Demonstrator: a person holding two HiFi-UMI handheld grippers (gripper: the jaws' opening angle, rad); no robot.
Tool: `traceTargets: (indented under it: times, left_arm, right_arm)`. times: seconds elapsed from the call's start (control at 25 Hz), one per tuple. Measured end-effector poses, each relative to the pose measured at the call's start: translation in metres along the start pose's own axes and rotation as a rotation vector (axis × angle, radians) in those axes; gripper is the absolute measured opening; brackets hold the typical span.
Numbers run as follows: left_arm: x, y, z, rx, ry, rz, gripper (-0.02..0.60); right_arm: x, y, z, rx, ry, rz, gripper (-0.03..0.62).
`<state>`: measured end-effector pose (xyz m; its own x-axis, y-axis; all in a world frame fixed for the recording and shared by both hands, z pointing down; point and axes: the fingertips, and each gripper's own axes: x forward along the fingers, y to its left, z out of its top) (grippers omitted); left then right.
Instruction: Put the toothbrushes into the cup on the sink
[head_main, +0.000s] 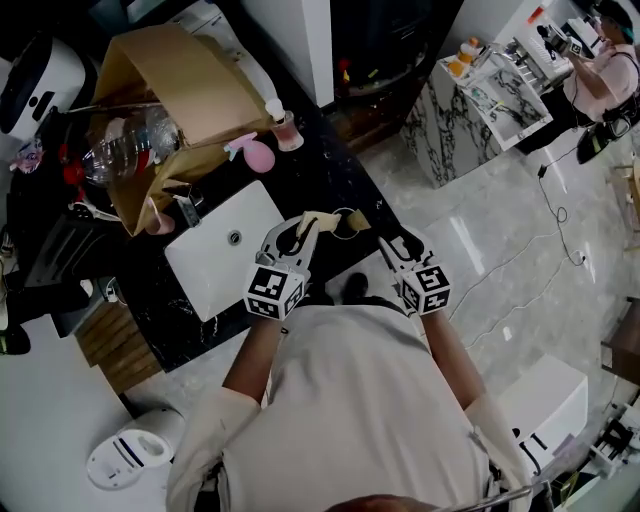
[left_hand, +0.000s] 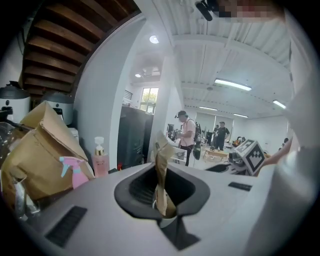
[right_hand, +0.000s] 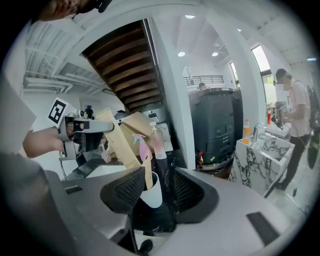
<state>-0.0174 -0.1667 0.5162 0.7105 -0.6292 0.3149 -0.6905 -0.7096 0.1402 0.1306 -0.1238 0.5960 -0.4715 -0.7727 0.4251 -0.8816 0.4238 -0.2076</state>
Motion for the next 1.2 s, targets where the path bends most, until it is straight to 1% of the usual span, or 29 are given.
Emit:
traceTargets:
  times: [0.16,0.48,0.8,1.2]
  left_arm:
    - [0.018,-0.003,-0.013,0.031,0.020,-0.006,0.034]
    - [0.043,-0.006,-0.041,0.078,0.097,-0.016,0.034]
    - [0.058,-0.011,-0.068,0.127,0.157,-0.016,0.035]
    - [0.071,-0.007,-0.093,0.117,0.209,0.013,0.048]
  right_arm:
    - [-0.007,-0.003,-0.001,0.008,0.000,-0.011,0.199]
    - [-0.014,-0.009,-0.001,0.025,0.000,-0.020,0.199]
    - [-0.014,-0.011,0.001,0.041,-0.004,-0.003,0.199]
    - [-0.015,-0.009,0.001,0.035,0.003,0.026,0.199]
